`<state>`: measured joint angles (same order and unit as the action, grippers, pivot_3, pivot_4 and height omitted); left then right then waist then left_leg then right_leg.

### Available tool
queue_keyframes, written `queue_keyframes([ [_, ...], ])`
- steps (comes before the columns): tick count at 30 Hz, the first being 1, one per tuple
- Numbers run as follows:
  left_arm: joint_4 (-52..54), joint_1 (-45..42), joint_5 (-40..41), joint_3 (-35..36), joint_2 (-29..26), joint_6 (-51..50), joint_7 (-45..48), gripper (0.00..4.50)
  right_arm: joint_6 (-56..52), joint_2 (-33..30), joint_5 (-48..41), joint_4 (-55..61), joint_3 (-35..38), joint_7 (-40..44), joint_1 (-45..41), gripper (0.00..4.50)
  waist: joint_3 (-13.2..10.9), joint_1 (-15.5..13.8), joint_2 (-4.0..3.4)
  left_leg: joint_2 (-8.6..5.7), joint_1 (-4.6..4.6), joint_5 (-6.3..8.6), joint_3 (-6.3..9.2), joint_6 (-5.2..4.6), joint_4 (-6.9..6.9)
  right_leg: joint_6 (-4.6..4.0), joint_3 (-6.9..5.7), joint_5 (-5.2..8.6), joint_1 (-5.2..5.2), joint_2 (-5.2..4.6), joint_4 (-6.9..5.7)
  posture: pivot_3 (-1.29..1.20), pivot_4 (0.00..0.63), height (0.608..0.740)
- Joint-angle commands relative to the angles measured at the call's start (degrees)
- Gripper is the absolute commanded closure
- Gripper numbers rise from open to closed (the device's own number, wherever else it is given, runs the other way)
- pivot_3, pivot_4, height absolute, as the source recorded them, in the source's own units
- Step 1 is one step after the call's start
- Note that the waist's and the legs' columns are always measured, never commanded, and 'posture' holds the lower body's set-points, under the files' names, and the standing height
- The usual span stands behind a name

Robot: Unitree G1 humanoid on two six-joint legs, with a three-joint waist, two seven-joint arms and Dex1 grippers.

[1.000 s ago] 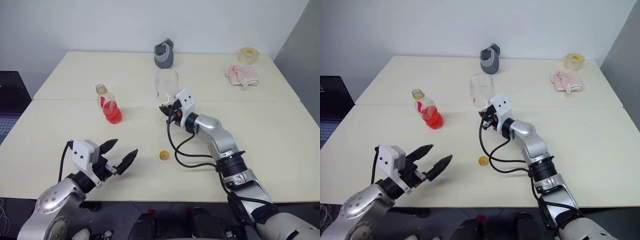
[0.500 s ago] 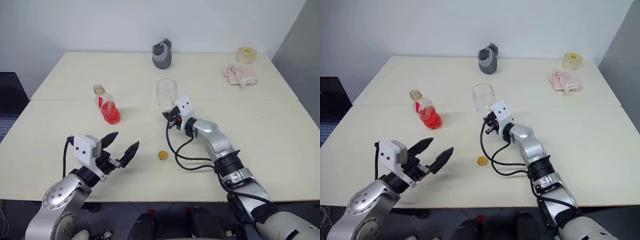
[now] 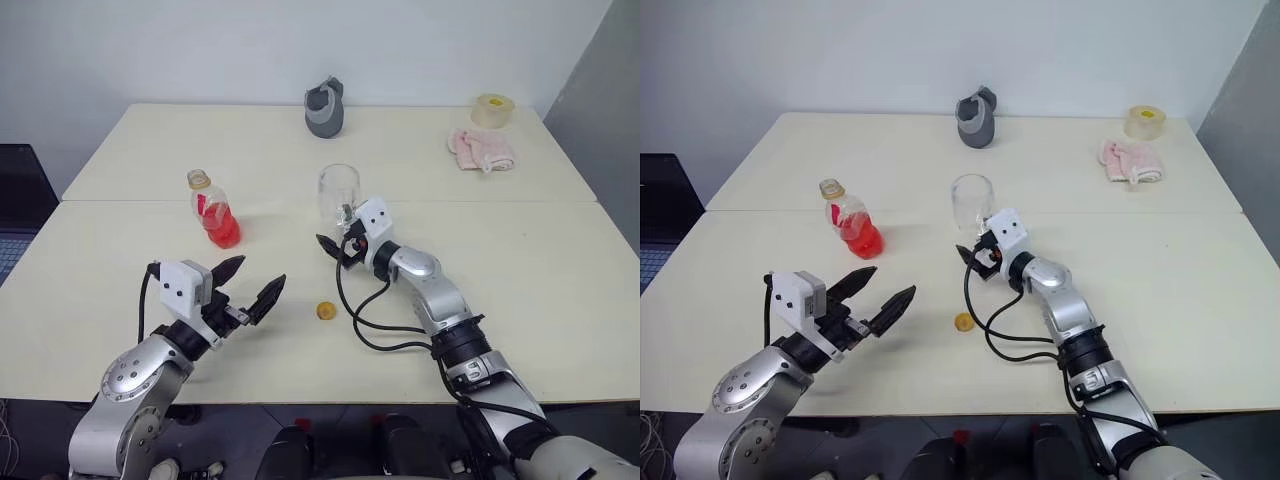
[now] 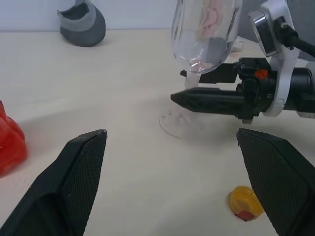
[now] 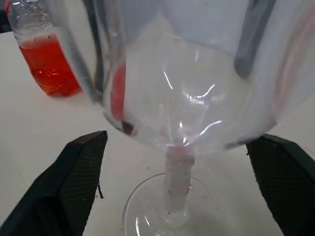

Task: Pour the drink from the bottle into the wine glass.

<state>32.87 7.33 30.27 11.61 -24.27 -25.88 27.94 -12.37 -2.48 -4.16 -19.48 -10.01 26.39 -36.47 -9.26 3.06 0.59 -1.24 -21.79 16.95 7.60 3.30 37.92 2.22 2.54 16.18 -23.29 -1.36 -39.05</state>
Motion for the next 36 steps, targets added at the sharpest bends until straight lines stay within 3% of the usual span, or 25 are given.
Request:
queue_keyframes([
  [1,-0.9,-0.8,-1.0,-0.3,0.4,1.8,-0.4,0.0,-5.8,-1.9,-2.8,11.1,0.7,2.2,3.2,0.01,0.0,-0.1,0.0,0.01,0.01,0.0,0.01,0.0,0.0,0.0,0.01,0.0,0.0,0.0,0.0,0.0,0.15,0.74],
  [10,-8.9,-4.4,-8.3,-1.2,5.4,8.0,-6.6,0.0,-18.7,-14.9,-6.9,35.0,1.9,7.3,15.5,0.01,0.0,-1.2,0.0,-0.01,0.0,0.02,0.04,-0.03,0.01,0.01,-0.03,0.0,0.03,-0.03,0.04,0.0,0.15,0.74],
  [16,-14.8,-9.6,-12.9,-1.7,8.3,11.4,-11.1,0.0,-21.1,-20.8,-13.7,46.4,4.5,12.6,19.6,0.01,0.0,-1.3,0.02,-0.02,0.01,0.02,0.0,-0.04,0.02,0.01,-0.03,0.0,0.05,0.0,0.04,0.0,0.15,0.74],
  [27,-19.2,-16.3,-16.8,0.3,8.8,11.9,-17.5,0.0,-25.8,-23.5,-25.6,52.9,8.0,14.9,18.5,0.01,0.0,-1.3,0.08,-0.05,0.01,0.03,-0.01,-0.05,0.04,0.01,-0.07,0.0,0.1,-0.01,0.05,0.0,0.15,0.74],
  [36,-21.5,-17.9,-16.9,2.9,6.3,11.8,-17.5,0.0,-24.8,-24.5,-26.6,53.6,8.2,13.7,20.0,0.01,0.0,-1.4,0.09,-0.05,0.0,0.01,0.0,-0.01,0.04,0.01,-0.08,0.0,0.1,-0.03,0.06,0.0,0.15,0.74],
])
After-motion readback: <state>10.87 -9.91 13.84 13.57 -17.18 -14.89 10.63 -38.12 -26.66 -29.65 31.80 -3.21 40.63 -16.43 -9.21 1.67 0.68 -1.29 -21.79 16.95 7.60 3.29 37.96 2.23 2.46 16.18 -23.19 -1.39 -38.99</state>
